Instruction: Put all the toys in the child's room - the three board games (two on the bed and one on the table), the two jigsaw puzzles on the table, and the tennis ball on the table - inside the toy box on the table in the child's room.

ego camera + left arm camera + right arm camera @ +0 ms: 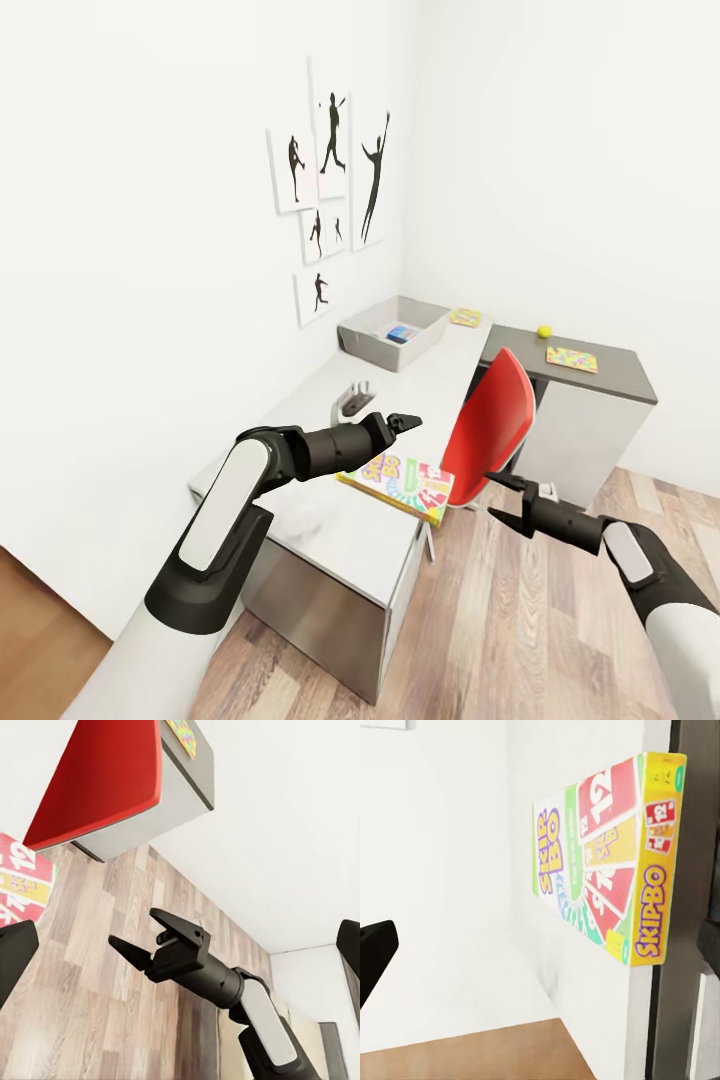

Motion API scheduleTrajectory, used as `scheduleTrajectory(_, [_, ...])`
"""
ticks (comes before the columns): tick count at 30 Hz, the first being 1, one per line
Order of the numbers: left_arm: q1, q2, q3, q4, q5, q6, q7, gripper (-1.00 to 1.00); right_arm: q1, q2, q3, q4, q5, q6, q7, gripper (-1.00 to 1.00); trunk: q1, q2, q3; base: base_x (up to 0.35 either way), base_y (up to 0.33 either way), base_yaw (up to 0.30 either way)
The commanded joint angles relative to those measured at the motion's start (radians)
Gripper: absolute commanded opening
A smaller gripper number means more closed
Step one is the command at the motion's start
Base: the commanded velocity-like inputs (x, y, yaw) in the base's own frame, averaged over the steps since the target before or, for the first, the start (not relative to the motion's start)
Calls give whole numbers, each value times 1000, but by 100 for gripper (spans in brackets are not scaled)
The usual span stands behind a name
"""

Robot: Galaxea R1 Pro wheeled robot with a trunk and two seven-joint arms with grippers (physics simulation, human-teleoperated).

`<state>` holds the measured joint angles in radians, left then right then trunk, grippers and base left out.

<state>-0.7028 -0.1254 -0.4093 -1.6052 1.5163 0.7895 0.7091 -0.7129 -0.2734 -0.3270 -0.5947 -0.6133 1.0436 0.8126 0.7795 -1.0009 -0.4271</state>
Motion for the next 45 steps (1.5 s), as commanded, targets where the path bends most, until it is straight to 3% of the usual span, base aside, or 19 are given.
scheduleTrajectory(1, [-1, 0, 0, -1, 10, 0, 10, 100, -1, 4, -3, 4, 7, 3, 7, 100, 4, -8, -4, 0, 0, 0])
scheduleTrajectory(7, [-3, 0, 0, 0, 10, 0, 10, 100, -1, 18, 0, 13, 7, -14, 9, 100, 27, -50, -23, 0, 0, 0])
scheduleTrajectory(19, [-6, 0, -1, 2, 10, 0, 10, 100, 5, 76, 25, 17, 13, -43, 12, 100, 73, -134, -61, 0, 0, 0])
scheduleTrajectory(45, [-6, 0, -3, -1, 10, 2, -2, 100, 1, 81, 31, 18, 15, -57, 12, 100, 173, -316, -142, 0, 0, 0])
